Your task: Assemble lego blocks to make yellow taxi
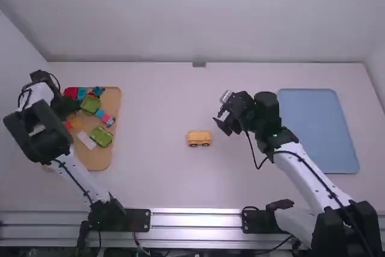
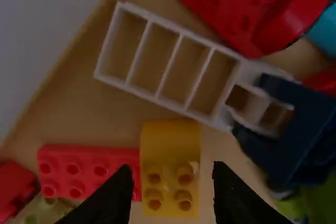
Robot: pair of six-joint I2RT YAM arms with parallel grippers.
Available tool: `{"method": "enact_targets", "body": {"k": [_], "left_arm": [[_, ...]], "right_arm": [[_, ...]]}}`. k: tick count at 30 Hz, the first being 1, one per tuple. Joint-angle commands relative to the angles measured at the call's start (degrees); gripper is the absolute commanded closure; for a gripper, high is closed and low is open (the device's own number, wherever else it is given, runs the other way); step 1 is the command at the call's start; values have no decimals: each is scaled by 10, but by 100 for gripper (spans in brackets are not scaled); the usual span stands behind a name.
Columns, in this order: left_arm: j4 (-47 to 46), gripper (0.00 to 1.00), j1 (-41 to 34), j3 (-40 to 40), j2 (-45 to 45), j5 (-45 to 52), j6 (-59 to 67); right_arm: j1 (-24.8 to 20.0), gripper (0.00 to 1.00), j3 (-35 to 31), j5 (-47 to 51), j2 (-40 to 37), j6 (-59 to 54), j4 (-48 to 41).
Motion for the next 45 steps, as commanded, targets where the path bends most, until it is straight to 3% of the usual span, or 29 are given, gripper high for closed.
{"method": "enact_targets", "body": {"k": [1,13,25,33,36,42,45], "left_arm": [[1,59,0,-8,9,2,-1],[76,60,0,-64,9,4,-1],[68,62,-3,-86,9,36,0],[49,79,-3,-79,9,23,-3],[20,96,3,-51,-7,60,-12],[-7,98,-4,-54,-85,81,1],[5,98,-19,-96,-158,81,2]], "right_arm": [[9,1,0,-2,-10,6,-2],[10,1,0,-1,-10,6,0],[10,1,0,-3,-10,6,0],[9,1,0,-3,-10,6,0],[9,1,0,-2,-10,6,0],[10,1,0,-3,-10,6,0],[9,1,0,-10,-10,6,-3]]}}
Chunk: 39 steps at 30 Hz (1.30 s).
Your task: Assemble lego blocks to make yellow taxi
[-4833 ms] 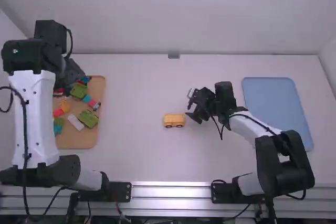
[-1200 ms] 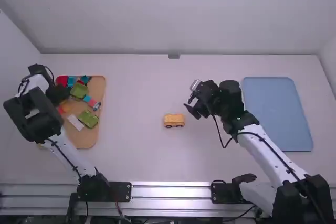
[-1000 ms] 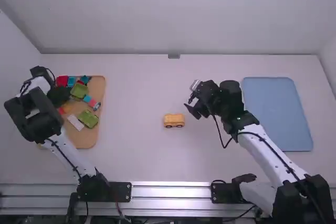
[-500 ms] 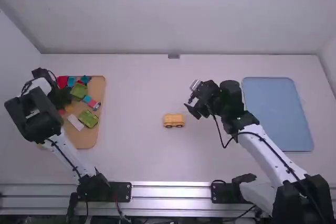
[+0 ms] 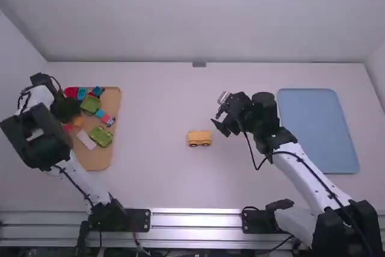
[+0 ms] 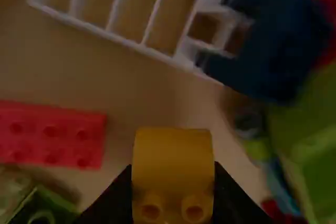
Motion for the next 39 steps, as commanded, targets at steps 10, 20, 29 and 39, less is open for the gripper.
{"method": "enact_targets", "body": {"k": [10,20,29,39], "left_arm": [[149,92,-134,-334,-368,93,224],[107,98,-405,-368,-402,70,484],[139,98,-530,-368,-310,38,640],[127,98,-531,-368,-246,73,799]], "right_arm": [[-2,1,0,-34,-10,3,8],[-2,1,0,-35,-10,4,19],[-1,1,0,-35,-10,20,17],[2,1,0,-35,-10,34,19]]}}
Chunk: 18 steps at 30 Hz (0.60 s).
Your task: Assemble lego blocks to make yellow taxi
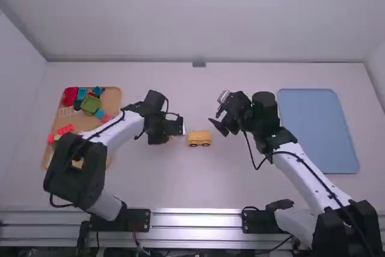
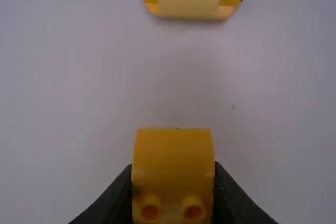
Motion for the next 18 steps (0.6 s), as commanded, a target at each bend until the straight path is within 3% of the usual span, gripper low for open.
{"method": "enact_targets", "body": {"k": [1,8,18], "left_arm": [[2,98,-1,0,15,19,62],[42,98,0,7,80,39,45],[43,98,7,12,94,39,40]], "right_arm": [[4,1,0,-5,-10,5,2],[12,1,0,-2,-10,6,2],[12,1,0,-3,-10,5,1]]}}
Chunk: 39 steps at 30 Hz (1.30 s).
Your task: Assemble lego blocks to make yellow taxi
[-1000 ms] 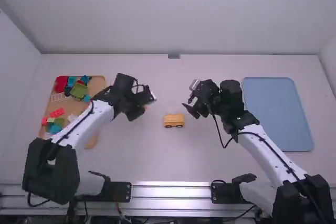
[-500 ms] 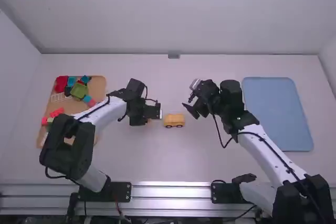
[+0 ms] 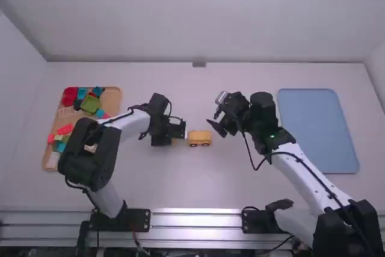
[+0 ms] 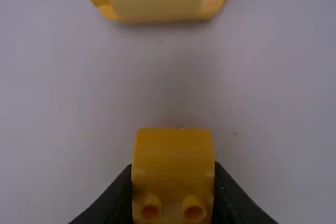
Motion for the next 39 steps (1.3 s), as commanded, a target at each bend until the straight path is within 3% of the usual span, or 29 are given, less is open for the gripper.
{"method": "enact_targets", "body": {"k": [1,7,10,11,12,18,23,28,33,37,39], "left_arm": [[0,98,5,10,13,10,-1],[3,96,5,10,27,4,-1],[4,76,5,10,28,4,-4],[6,49,5,10,28,4,-4],[7,1,5,12,27,5,-5],[-42,1,6,59,14,16,-73],[-92,1,50,81,1,150,16],[-74,1,145,42,1,338,111],[-41,1,199,6,1,354,97],[-36,1,219,-12,1,428,106],[-27,1,219,-34,2,440,184]], "right_arm": [[0,1,0,-3,-10,4,1],[2,1,0,-3,-10,4,1],[0,1,0,-3,-10,4,1],[0,1,0,-3,-10,4,1],[0,1,0,-1,-10,4,1],[0,1,0,-2,-10,2,2],[0,1,0,-2,-10,2,-1],[0,1,0,-2,-10,2,-4],[0,1,0,-2,-10,-16,-11],[0,1,0,-1,-10,-33,-16],[0,1,0,-2,-10,-33,-16]]}}
